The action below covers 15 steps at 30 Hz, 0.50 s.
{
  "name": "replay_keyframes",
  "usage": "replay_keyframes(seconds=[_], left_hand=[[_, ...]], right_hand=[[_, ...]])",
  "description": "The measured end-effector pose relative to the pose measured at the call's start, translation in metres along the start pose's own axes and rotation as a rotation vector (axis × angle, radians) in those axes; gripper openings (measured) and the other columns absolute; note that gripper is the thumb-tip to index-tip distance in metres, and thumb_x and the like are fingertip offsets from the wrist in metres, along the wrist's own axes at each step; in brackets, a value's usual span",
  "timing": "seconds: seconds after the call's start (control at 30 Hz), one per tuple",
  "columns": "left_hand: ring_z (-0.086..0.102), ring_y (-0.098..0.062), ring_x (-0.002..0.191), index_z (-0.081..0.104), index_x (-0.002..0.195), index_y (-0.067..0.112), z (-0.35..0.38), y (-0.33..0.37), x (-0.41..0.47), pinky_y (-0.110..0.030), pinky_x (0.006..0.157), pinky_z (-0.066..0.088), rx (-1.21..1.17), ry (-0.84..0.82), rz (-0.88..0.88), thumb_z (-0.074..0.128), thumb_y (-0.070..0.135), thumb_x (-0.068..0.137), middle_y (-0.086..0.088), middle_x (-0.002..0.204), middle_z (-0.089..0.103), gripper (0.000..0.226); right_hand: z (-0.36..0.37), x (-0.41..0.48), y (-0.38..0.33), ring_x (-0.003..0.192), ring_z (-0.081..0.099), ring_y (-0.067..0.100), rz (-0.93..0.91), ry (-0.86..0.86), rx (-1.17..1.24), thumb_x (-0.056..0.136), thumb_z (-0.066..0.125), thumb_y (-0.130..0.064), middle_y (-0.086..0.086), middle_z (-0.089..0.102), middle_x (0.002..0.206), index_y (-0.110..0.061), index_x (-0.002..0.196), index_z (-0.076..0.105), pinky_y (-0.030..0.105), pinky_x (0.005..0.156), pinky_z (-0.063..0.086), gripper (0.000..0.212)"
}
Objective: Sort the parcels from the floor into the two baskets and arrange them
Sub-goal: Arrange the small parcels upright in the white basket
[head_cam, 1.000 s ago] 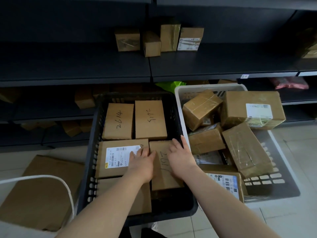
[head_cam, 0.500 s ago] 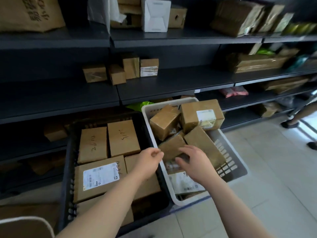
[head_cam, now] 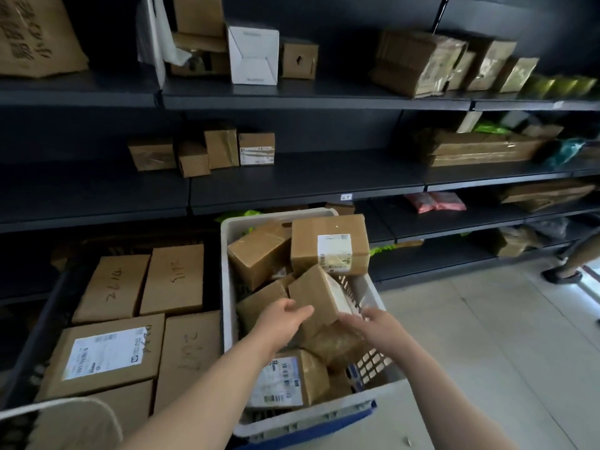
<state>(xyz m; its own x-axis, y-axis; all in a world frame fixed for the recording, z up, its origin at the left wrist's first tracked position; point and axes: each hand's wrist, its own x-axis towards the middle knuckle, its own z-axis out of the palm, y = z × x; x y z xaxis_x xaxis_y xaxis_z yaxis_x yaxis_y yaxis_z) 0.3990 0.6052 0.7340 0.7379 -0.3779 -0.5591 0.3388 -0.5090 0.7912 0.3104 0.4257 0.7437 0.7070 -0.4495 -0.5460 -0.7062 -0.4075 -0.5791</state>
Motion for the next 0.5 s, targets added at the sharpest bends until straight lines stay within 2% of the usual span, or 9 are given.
replay_keyframes(seconds=[0.07,0.13,0.17,0.27,0.33,0.4,0.43,0.5], left_hand=[[0.058,-0.017,0.106,0.048,0.136,0.017,0.021,0.006,0.009,-0.036,0.091,0.052,-0.038,0.069,-0.028,0.067,0.049,0.084,0.004,0.121,0.058,0.064],[0.057,-0.016,0.098,0.047,0.136,0.017,0.036,0.011,0.015,-0.03,0.077,0.055,-0.06,0.136,-0.043,0.069,0.045,0.084,0.003,0.118,0.057,0.062],[0.058,-0.016,0.099,0.048,0.136,0.017,0.041,0.012,0.017,-0.031,0.077,0.055,-0.052,0.163,-0.054,0.07,0.046,0.083,0.002,0.122,0.057,0.064],[0.059,-0.02,0.109,0.045,0.14,0.019,0.05,0.008,0.018,-0.04,0.094,0.052,-0.023,0.143,-0.1,0.074,0.062,0.064,-0.002,0.13,0.057,0.091],[0.057,-0.021,0.116,0.038,0.145,0.021,0.055,0.008,0.017,-0.039,0.098,0.049,-0.03,0.142,-0.122,0.072,0.073,0.05,-0.001,0.137,0.053,0.114],[0.052,-0.022,0.123,0.029,0.15,0.022,0.058,0.013,0.019,-0.038,0.101,0.046,-0.005,0.154,-0.146,0.074,0.073,0.05,-0.001,0.145,0.047,0.121],[0.05,-0.023,0.126,0.025,0.151,0.022,0.06,0.014,0.022,-0.039,0.103,0.045,0.007,0.162,-0.156,0.076,0.072,0.05,-0.001,0.147,0.043,0.123],[0.049,-0.025,0.127,0.022,0.152,0.024,0.065,0.018,0.026,-0.042,0.103,0.045,0.035,0.187,-0.176,0.077,0.068,0.049,-0.003,0.148,0.042,0.125]], right_hand=[[-0.007,0.013,0.009,0.104,0.06,0.017,-0.017,-0.117,0.034,0.077,0.066,-0.068,0.005,0.06,0.126,-0.012,0.133,0.051,0.024,0.078,0.052,0.08],[-0.014,0.026,0.014,0.108,0.061,0.02,-0.035,-0.22,0.079,0.063,0.068,-0.078,0.003,0.061,0.126,-0.017,0.133,0.052,0.035,0.091,0.054,0.095],[-0.016,0.034,0.019,0.109,0.062,0.021,-0.04,-0.254,0.075,0.055,0.068,-0.083,0.002,0.061,0.126,-0.019,0.133,0.052,0.039,0.093,0.054,0.102],[-0.018,0.054,0.028,0.109,0.063,0.02,-0.076,-0.322,0.092,0.051,0.07,-0.083,0.0,0.061,0.126,-0.021,0.135,0.051,0.038,0.091,0.056,0.106],[-0.024,0.056,0.023,0.104,0.066,0.019,-0.074,-0.367,0.135,0.065,0.069,-0.073,0.001,0.064,0.121,-0.02,0.134,0.053,0.029,0.077,0.057,0.089],[-0.029,0.061,0.02,0.095,0.069,0.019,-0.046,-0.414,0.181,0.088,0.061,-0.053,0.006,0.068,0.114,-0.016,0.132,0.055,0.024,0.064,0.056,0.058],[-0.031,0.062,0.018,0.092,0.07,0.019,-0.028,-0.43,0.208,0.096,0.054,-0.044,0.008,0.07,0.111,-0.014,0.129,0.057,0.023,0.062,0.055,0.045],[-0.033,0.066,0.018,0.09,0.072,0.02,0.0,-0.43,0.258,0.1,0.047,-0.038,0.008,0.073,0.104,-0.014,0.124,0.059,0.026,0.067,0.056,0.036]])
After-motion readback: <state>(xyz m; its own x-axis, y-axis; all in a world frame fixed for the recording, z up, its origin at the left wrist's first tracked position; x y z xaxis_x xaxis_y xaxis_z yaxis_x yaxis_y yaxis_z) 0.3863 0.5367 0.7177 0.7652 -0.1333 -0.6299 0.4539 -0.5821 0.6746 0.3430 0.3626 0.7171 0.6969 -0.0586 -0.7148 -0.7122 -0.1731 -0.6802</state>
